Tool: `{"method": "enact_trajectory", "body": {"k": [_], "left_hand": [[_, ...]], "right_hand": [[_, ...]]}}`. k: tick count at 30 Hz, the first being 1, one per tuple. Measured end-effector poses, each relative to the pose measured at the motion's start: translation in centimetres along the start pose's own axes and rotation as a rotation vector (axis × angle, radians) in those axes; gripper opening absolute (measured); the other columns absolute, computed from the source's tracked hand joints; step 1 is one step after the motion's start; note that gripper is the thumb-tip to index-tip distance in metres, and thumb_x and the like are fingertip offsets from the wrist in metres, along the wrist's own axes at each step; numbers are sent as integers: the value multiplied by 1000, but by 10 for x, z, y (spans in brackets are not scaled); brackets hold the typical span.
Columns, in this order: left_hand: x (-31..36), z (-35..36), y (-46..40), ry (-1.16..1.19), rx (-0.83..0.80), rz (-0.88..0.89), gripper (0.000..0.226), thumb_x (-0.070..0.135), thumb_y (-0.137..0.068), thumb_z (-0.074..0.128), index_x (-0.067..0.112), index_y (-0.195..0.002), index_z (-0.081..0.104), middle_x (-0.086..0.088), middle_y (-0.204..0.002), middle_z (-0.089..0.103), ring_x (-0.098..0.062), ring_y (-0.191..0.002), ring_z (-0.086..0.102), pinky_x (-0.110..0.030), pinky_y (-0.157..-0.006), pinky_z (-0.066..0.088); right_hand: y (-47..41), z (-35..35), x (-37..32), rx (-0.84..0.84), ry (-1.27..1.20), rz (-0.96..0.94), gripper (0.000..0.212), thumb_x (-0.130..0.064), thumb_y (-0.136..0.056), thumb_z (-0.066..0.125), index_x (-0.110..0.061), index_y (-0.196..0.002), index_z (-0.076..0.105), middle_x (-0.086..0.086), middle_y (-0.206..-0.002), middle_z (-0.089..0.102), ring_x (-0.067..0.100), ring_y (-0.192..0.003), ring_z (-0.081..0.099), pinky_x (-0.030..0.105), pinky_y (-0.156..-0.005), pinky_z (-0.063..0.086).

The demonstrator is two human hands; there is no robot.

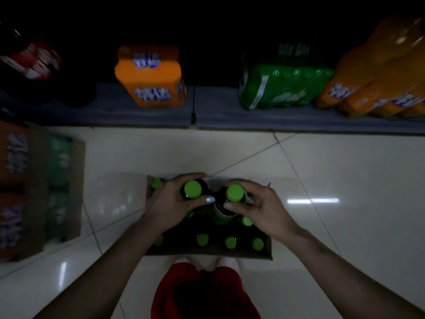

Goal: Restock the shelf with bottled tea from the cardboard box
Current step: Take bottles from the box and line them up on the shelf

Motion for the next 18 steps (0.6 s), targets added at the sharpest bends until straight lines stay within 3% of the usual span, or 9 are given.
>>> {"method": "enact_trajectory", "body": {"k": [4,6,8,10,13,18], "left_hand": [[122,-71,34,219,109,47,55,59,-42,81,41,-93,72,14,-96,75,-4,-90,68,-26,-84,55],[193,-108,55,302,144,104,42,46,-51,85,36,-91,75,11,-96,76,-8,-92,70,-26,-79,57],[267,-147,77,344,173,203,26,32,-59,83,36,-84,76,13,-91,76,-3,-88,69,-16,-73,54],[343,-184,101,361,195,300,23,39,-61,82,37,-84,75,8,-92,74,-4,-90,67,-17,-76,53],[442,-231,136,395,198,424,39,57,-53,78,35,-86,74,3,-90,71,-4,-85,64,-18,-78,52],[572,-294,192,454,206,615,23,27,-67,72,15,-87,72,10,-72,70,5,-69,62,-8,-64,47]], "right_hand": [[34,-56,-132,72,-175,-46,32,-11,-71,78,-32,-93,70,-9,-100,70,5,-99,64,30,-93,51],[54,-86,-208,63,-177,-106,31,-7,-70,77,-29,-92,71,-10,-96,70,3,-97,64,26,-91,52],[78,-119,-283,53,-183,-166,29,-4,-71,76,-23,-93,71,-9,-92,70,1,-93,64,20,-85,51],[105,-149,-357,46,-200,-245,27,-3,-73,74,-21,-92,70,-10,-86,72,0,-87,65,16,-80,51],[146,-186,-456,63,-241,-350,23,-4,-72,72,-18,-90,71,-11,-78,73,0,-80,66,13,-74,51],[203,-231,-597,74,-227,-487,29,-19,-63,73,-10,-91,72,-2,-82,73,8,-79,67,18,-73,54]]}}
Point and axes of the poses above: each hand's wrist, its own y-axis away from the middle knuckle, its own z-axis out of the palm, x = y × z, the point moved 1 cm from there along -y, towards the middle knuckle
